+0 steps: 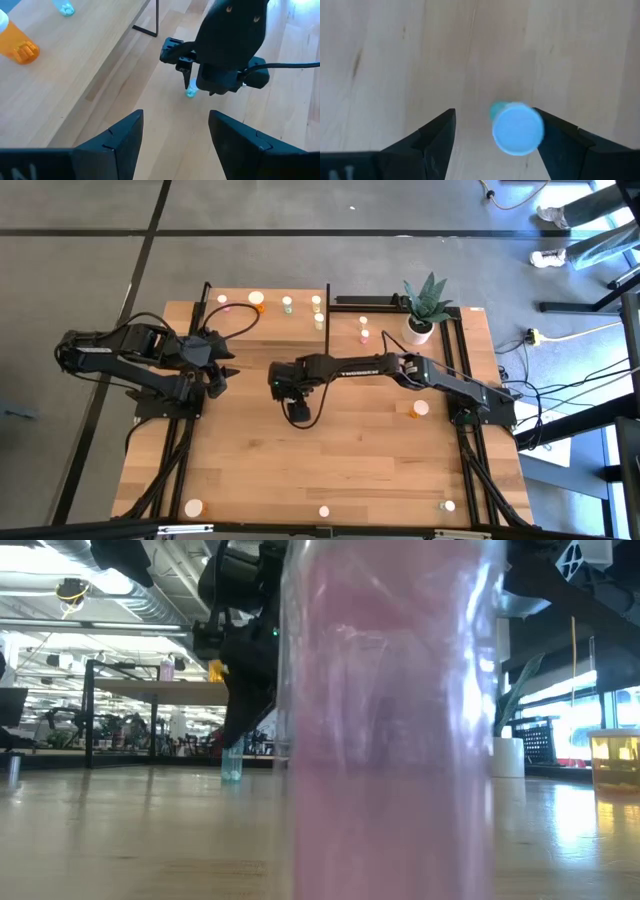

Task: Pick and place medicine bottles onto shelf by color
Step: Put the left blue pill bottle on the shelf aligned with the other blue pill bottle

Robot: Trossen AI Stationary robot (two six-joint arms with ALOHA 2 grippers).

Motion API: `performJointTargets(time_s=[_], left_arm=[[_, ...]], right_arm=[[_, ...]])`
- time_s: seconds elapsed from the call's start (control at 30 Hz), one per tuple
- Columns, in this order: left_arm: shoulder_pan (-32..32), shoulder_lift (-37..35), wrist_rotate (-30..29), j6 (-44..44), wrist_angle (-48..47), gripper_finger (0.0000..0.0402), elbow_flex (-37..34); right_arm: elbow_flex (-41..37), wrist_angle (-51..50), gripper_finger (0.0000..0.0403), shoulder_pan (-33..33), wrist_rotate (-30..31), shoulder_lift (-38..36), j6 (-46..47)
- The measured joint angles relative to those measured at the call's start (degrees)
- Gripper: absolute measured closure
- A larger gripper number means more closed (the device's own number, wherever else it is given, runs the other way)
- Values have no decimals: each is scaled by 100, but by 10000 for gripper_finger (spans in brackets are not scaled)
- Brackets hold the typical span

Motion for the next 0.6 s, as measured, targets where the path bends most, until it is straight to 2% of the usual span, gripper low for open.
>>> performJointTargets(time_s=[0.27, 0.6], left_arm=[[1, 0, 0, -7, 0, 184, 0], [1, 0, 0, -7, 2, 184, 0]], right_arm=[[-46, 106, 160, 10, 2, -7, 15], [-45, 124, 233, 45, 416, -7, 13]])
